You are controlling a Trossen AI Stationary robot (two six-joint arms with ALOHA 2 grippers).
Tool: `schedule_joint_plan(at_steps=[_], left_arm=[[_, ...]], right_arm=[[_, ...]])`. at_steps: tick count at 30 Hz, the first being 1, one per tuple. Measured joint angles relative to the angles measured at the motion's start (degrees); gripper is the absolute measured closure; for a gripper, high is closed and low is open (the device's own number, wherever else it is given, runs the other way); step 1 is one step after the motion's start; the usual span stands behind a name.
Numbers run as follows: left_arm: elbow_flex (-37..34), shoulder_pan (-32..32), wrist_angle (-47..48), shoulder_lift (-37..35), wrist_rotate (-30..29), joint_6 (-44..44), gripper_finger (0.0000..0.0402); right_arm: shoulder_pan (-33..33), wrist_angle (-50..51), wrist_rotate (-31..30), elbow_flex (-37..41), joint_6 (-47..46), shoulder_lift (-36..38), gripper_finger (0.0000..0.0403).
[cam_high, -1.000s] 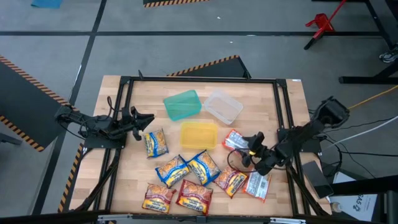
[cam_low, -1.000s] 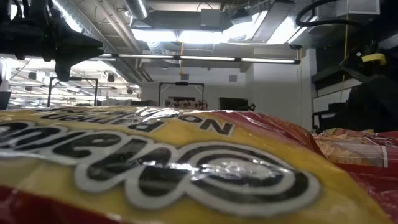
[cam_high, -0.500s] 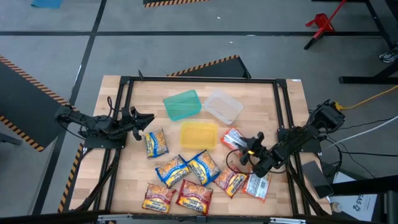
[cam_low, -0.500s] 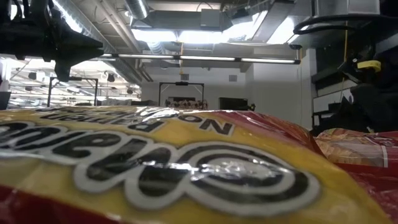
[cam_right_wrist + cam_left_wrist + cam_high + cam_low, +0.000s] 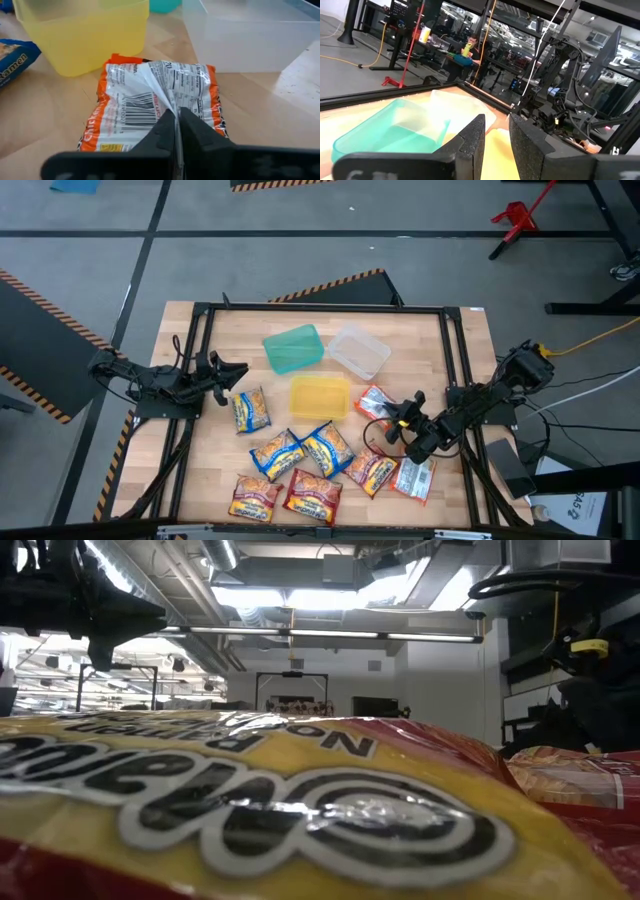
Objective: Sort Maruchan noodles
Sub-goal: Put the top orange noodle pack into the white bin
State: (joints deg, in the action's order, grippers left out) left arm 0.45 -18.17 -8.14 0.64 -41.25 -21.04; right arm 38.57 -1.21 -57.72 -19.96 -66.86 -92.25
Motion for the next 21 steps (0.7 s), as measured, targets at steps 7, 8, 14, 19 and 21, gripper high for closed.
schedule_joint_plan(at_steps=[7,8,14,19,21], left_arm=[[-0.01,0.0,0.0,-0.01,0.0,0.0,0.0319],[-0.01,0.0,0.0,-0.01,0.0,0.0,0.0319],[0.0,0.0,0.0,-0.02,0.0,0.0,0.0319],[-0.02,0.0,0.0,0.0,0.02,0.13,0.0319],[-0.02,0.0,0.0,-0.02,0.14,0.15,0.0319]], right_arm=[[-0.02,0.2,-0.46,-0.91,-0.36,0.11,0.0402],[-0.02,0.23,-0.4,-1.2,-0.36,0.23,0.0402],[0.0,0.92,1.76,-2.55,0.09,2.97,0.0401],[0.04,6.01,1.62,-4.2,1.28,6.68,0.04],[0.04,8.65,0.58,-5.19,1.3,8.22,0.0401]])
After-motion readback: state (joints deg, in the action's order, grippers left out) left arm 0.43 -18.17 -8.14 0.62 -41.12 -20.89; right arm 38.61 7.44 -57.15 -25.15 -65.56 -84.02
